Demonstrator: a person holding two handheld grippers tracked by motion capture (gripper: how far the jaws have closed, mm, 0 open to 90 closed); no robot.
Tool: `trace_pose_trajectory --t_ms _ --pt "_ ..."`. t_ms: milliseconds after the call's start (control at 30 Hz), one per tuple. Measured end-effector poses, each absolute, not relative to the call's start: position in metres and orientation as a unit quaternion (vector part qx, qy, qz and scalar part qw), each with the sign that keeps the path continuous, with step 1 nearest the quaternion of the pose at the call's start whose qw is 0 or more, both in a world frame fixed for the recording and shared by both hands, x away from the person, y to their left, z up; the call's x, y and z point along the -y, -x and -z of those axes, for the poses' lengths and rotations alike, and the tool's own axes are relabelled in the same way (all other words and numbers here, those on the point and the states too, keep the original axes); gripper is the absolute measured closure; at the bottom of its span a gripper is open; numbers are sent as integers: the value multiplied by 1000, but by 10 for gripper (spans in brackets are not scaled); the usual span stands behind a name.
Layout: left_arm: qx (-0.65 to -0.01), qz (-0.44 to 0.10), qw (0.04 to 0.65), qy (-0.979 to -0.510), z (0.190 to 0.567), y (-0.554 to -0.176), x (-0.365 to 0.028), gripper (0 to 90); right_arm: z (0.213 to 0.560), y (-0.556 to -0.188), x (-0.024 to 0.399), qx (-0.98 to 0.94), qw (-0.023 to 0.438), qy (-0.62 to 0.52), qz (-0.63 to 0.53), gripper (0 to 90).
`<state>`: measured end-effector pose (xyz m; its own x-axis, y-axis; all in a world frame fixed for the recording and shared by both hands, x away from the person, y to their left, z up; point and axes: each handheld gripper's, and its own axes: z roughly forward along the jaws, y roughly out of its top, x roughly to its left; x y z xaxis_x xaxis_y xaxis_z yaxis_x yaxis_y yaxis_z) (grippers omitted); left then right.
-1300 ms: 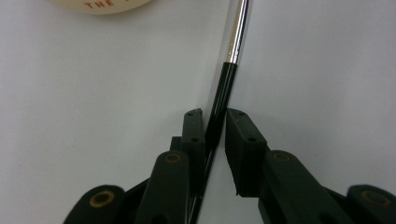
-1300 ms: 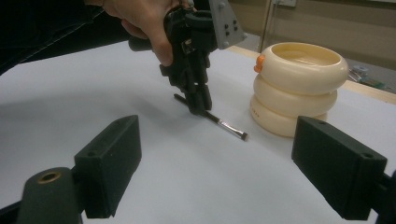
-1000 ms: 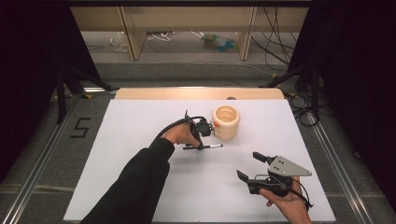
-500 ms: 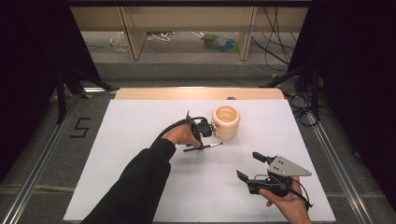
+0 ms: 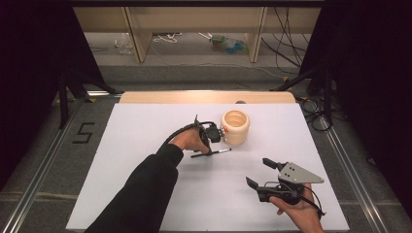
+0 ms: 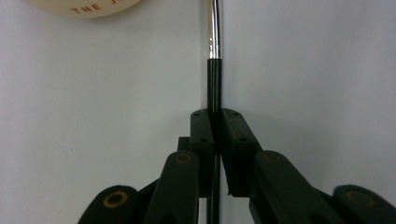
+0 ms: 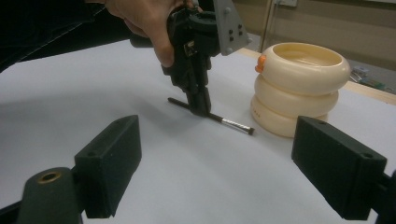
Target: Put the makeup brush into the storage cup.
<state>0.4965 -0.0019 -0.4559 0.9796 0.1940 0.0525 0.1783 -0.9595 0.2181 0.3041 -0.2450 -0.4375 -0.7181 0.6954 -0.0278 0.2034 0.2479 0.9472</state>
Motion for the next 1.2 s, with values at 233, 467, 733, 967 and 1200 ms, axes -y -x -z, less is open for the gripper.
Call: trace_pose_trajectory --t_ms 233,467,733,967,1200 --pt "-95 -33 110 -989 455 -496 2 835 437 -304 246 -758 229 -299 -532 172" --pt "-95 -21 130 -987 450 -491 -1 835 437 -304 246 -758 229 -300 -531 172" --pt "-107 -12 174 -979 439 -488 -12 835 438 -304 246 -758 229 -300 -532 172" --pt "-113 -7 213 -970 428 -481 -24 835 437 -302 247 -765 220 -309 -521 172" --pt "-143 -1 278 -950 420 -478 -38 835 438 -304 246 -758 232 -301 -530 171"
